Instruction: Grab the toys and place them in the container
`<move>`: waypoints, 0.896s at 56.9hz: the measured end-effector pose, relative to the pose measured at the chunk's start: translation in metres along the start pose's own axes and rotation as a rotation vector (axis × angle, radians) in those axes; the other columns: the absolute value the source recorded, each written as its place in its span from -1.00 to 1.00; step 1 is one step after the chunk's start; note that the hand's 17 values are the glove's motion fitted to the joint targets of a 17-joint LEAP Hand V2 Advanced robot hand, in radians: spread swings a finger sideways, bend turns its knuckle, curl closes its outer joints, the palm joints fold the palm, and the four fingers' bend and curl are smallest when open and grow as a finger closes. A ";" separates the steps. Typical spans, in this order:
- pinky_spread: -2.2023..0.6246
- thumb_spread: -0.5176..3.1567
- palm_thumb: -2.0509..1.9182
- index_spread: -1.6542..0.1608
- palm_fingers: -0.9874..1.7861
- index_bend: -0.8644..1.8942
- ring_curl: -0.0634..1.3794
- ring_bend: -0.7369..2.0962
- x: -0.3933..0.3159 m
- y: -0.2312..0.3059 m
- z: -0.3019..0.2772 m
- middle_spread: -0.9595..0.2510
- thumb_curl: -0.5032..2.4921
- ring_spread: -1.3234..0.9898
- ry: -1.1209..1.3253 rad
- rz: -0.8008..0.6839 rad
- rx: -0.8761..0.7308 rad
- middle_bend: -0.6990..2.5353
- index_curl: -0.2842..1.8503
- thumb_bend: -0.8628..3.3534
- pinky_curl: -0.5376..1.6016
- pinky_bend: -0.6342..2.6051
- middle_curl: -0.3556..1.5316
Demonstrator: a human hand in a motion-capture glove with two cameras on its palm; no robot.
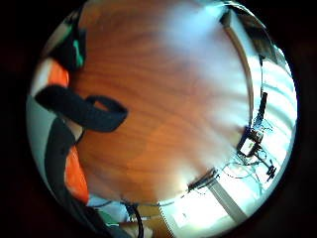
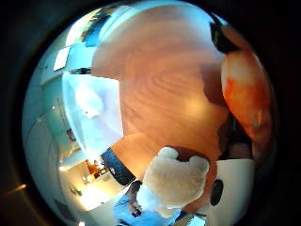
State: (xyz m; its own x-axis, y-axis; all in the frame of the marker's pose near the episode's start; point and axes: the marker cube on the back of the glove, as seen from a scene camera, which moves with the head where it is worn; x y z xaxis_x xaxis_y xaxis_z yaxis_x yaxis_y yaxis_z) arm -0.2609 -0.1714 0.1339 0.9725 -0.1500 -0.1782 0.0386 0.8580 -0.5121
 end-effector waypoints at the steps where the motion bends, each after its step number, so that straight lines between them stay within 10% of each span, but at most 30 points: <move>1: 0.40 0.19 0.30 0.49 0.15 -0.31 -0.39 0.08 0.000 0.000 -0.003 0.61 -0.38 0.05 -0.007 -0.006 0.023 -0.41 -0.55 -0.42 -0.13 0.18 -0.32; 20: 0.30 0.08 0.44 0.54 0.33 -0.27 -0.22 0.23 -0.063 0.009 -0.109 0.54 -0.28 -0.05 -0.174 -0.081 0.160 -0.31 -0.55 -0.38 -0.10 0.15 -0.20; 42: 0.29 0.01 0.44 0.54 0.35 -0.28 -0.22 0.25 -0.291 0.020 -0.214 0.54 -0.25 -0.05 -0.131 -0.409 0.242 -0.31 -0.59 -0.41 -0.10 0.14 -0.15; 51: 0.29 0.00 0.44 0.53 0.33 -0.30 -0.24 0.24 -0.333 0.027 -0.209 0.54 -0.24 -0.05 -0.010 -0.402 0.061 -0.32 -0.61 -0.42 -0.10 0.14 -0.13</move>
State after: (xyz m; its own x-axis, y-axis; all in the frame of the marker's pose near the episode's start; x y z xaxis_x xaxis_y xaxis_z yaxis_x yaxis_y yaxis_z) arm -0.6321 -0.2011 0.0044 0.8792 -0.4751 0.0345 0.4296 0.7596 -0.4884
